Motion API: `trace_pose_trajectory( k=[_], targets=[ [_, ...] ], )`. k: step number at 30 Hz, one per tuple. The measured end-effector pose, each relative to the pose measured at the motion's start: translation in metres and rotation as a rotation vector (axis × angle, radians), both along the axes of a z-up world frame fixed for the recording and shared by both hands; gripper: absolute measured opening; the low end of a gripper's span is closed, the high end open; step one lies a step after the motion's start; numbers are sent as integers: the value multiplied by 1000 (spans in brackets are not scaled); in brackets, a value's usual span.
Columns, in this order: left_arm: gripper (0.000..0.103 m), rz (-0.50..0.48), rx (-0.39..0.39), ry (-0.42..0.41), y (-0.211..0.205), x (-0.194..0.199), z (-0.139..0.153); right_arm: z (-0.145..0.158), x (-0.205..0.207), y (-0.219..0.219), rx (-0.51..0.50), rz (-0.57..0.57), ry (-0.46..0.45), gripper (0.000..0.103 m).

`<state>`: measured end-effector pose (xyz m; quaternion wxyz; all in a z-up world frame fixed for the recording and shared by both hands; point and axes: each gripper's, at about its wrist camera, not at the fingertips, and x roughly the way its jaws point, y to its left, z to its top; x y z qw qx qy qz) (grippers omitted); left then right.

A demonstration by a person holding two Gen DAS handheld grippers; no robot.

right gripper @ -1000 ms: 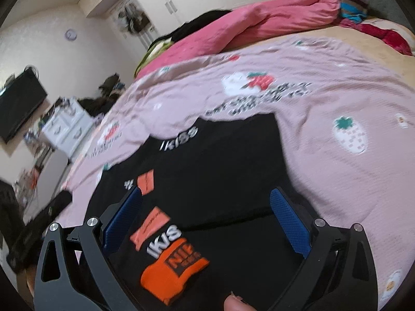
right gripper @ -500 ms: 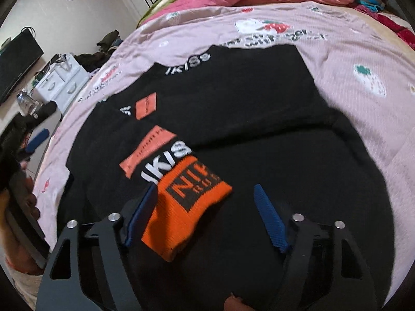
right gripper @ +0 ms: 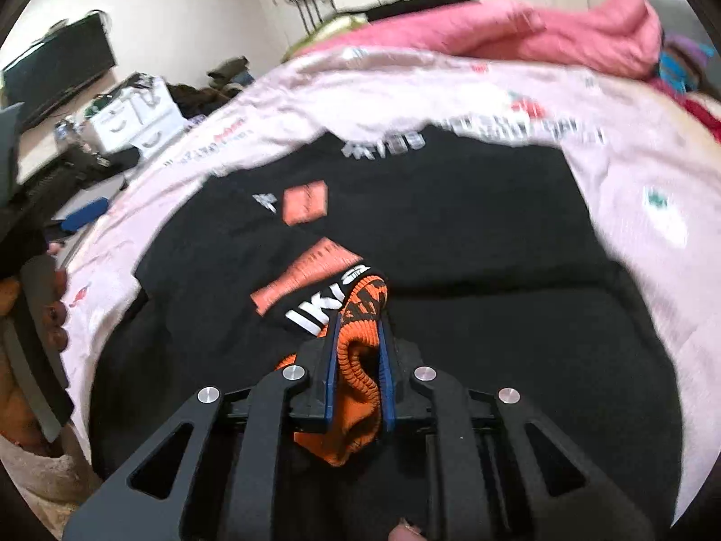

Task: Fold small clothes
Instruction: 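Grasp a folded orange cuff with the right tool and lift it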

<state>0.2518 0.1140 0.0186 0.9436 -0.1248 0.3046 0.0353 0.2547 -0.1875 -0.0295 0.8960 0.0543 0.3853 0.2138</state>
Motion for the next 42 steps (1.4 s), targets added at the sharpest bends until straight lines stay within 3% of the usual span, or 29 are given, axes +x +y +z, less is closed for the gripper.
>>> trace_pose_trajectory(
  k=[9,14,17,32,42],
  targets=[
    [94,6,9,-42,2,4,15,53,21,3,-16,52,-140,13],
    [94,31,-15,-59,11,11,22,84,39,9,-84,62,-241,13],
    [94,43,-9,-56,15,15,22,92,55,5,-89,51,-257,13],
    [94,22,11,7,7,34,-1,56,82,-30,-41,-54,-188,13],
    [94,-109,39,62,-29,46,-24,47,87,-44,-29,-92,-154,13]
  ],
)
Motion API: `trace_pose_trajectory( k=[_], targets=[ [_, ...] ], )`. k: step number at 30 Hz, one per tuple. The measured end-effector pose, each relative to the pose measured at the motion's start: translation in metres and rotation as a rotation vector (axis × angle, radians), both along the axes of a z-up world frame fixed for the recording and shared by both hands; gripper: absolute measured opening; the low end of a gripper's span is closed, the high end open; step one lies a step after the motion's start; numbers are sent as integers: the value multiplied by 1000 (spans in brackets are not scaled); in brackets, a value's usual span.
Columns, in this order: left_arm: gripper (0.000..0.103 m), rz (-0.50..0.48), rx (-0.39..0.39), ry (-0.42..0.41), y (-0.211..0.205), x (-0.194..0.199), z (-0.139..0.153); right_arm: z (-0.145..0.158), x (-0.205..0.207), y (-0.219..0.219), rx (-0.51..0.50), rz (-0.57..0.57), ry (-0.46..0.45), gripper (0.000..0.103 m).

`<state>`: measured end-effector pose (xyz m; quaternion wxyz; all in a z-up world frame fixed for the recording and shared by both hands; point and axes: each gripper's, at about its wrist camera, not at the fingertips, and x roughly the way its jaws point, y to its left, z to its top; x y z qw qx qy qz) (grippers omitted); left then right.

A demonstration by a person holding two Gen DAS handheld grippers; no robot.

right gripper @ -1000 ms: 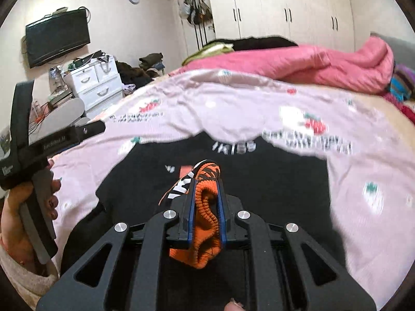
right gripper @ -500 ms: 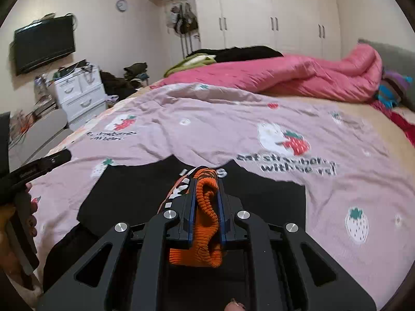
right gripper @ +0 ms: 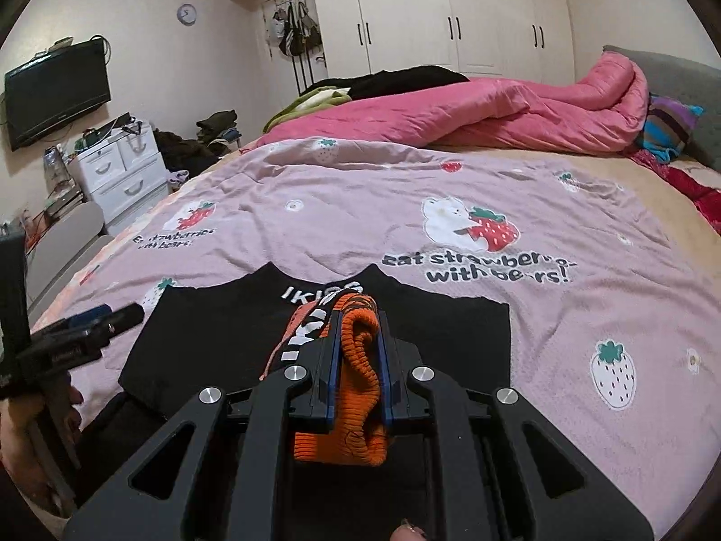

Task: Fold small clothes
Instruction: 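Lower the orange cuff onto the sweater body and open the right tool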

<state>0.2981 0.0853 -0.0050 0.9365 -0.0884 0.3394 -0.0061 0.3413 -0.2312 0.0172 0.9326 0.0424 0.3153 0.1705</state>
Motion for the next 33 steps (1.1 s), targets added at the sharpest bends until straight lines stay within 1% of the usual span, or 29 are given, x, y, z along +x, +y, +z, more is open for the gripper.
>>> trace_pose_trajectory(
  k=[2,4,6,10,13,15,18,22,23,27,29,33],
  targets=[
    [94,-6,1,8,-4,2,-3,-2,1,-1,0,-3,6,13],
    [93,-13,-14,14,-6,3,-5,-3,1,-1,-2,-4,11,13],
    [90,-20,-29,18,-7,4,-7,-4,1,-2,-2,-7,14,13],
    [87,-33,-31,23,-11,6,-9,-7,3,-3,-4,-10,25,13],
    [82,-50,-36,25,-15,6,-9,-9,4,-3,-7,-15,30,13],
    [78,-64,-39,29,-18,6,-11,-10,4,-3,-16,-28,32,16],
    [78,-78,-24,34,-24,7,-12,-9,2,-3,-80,-82,5,23],
    [78,-92,-5,38,-30,7,-14,-9,2,-11,-67,-103,3,27],
    [75,-96,-6,41,-30,7,-14,-10,2,-12,-65,-104,5,27],
    [58,-132,-7,69,-35,8,-19,-13,2,-13,-45,-85,27,27],
    [54,-146,-5,83,-38,9,-22,-15,2,-12,-30,-69,42,27],
    [52,-168,7,108,-44,7,-27,-18,1,-6,-11,-38,63,27]
  ],
)
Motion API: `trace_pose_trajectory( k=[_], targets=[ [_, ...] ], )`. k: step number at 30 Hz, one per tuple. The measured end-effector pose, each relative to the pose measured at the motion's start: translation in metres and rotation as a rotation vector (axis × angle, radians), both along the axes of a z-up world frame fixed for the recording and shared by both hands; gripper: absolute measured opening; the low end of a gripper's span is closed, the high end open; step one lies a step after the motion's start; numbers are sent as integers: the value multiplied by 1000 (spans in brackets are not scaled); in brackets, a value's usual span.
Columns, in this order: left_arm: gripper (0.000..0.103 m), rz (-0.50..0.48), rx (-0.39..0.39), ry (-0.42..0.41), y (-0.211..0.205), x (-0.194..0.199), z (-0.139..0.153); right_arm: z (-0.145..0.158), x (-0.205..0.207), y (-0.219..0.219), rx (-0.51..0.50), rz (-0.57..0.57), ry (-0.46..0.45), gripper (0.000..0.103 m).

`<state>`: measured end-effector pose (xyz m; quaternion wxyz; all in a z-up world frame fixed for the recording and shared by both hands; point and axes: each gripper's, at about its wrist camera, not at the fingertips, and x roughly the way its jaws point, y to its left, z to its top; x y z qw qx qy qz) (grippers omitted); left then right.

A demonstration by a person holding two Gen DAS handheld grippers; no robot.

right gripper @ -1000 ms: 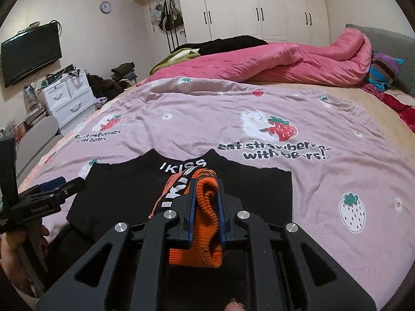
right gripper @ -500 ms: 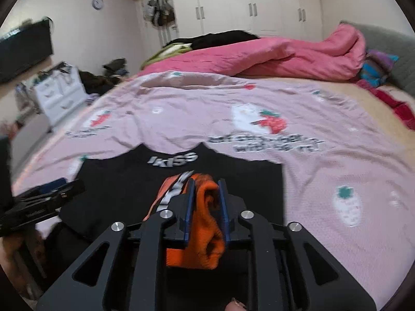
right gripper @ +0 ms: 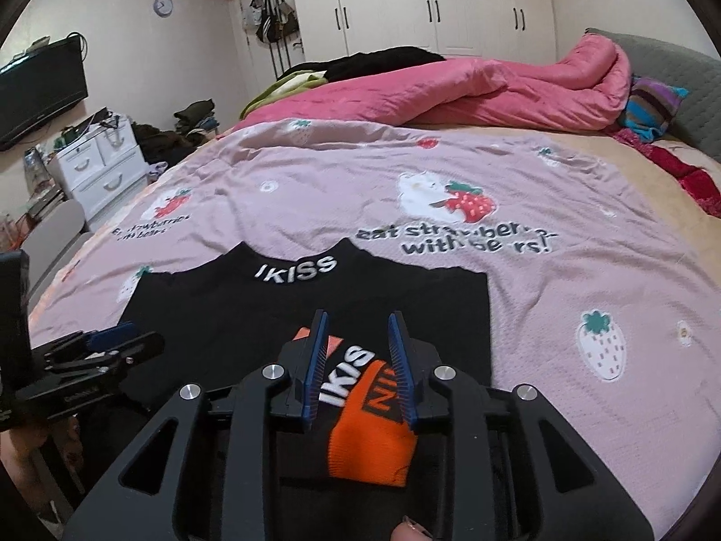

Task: Fold small clothes
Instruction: 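Lower the orange cuff onto the sweater body and open the right tool, then press the folded orange cuffs flat on the body with the right tool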

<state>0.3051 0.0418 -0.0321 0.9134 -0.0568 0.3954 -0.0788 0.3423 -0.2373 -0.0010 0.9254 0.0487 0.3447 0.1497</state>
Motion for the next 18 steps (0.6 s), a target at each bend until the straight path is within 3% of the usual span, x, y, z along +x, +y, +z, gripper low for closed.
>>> trace_pose_trajectory(
  k=[8,12,18],
  targets=[
    [52,11,31,84,2,4,-24,-13,-5,21,8,67,41,29],
    [52,0,62,91,-1,4,-29,-20,-7,35,-4,105,62,32],
    [52,1,44,92,2,3,-28,-32,-5,46,-26,135,92,33]
  ],
)
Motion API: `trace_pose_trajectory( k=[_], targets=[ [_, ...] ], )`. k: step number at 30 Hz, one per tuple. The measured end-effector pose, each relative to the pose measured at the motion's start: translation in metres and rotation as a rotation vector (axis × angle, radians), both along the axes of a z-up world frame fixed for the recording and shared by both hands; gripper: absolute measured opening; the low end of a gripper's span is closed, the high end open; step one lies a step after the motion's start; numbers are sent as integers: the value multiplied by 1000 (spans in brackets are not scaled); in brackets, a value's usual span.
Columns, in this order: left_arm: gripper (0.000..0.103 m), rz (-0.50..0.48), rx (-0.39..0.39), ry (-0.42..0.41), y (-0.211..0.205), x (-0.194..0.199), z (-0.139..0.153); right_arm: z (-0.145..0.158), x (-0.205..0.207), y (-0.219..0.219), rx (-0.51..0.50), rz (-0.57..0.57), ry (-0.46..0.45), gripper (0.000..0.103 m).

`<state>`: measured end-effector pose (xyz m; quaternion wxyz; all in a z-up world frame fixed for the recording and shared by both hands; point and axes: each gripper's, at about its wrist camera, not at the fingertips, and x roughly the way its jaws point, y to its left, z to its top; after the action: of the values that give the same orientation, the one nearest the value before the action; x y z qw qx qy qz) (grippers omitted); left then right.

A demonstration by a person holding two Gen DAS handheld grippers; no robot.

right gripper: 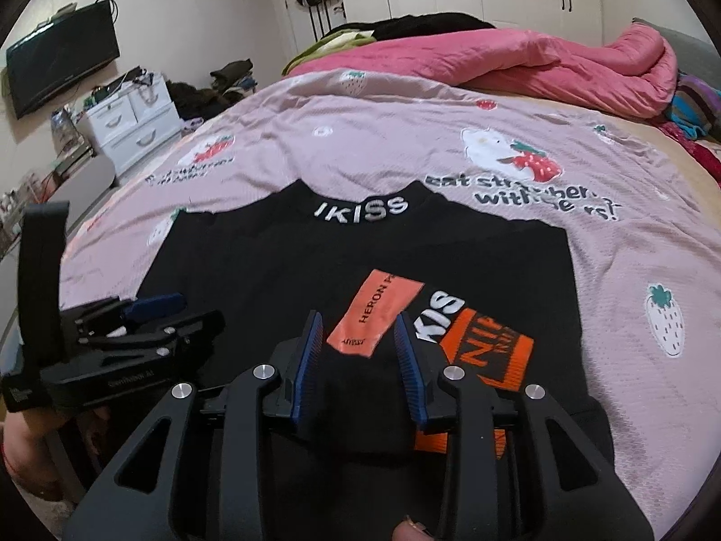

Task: Fold small clothes
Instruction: 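Press the folded orange cuffs flat on the body with the right tool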

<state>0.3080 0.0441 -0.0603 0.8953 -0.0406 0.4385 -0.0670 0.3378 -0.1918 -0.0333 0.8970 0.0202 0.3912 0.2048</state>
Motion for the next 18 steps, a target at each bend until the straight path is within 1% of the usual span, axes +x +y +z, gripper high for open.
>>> trace_pose_trajectory(
  k=[1,3,4,8,9,12,16,18],
  targets=[
    [52,1,-1,0,0,0,0,-3,2,0,0,-1,9,34],
    [52,1,2,-1,-1,0,0,-9,5,-1,-1,-6,33,39],
    [52,1,4,-1,-1,0,0,-12,6,-1,-11,-18,45,41],
    [52,2,3,-1,-1,-1,0,-26,13,-5,-63,-57,88,42],
    [52,2,2,-1,-1,-1,0,-30,15,-7,-79,-63,101,46],
    [52,2,3,-1,-1,-1,0,-38,18,-14,-49,-70,129,47],
    [52,4,13,-3,-1,-1,0,-37,18,-16,-31,-73,130,48],
    [52,7,15,-4,-1,-1,0,-35,17,-17,-15,-71,129,52]
  ],
)
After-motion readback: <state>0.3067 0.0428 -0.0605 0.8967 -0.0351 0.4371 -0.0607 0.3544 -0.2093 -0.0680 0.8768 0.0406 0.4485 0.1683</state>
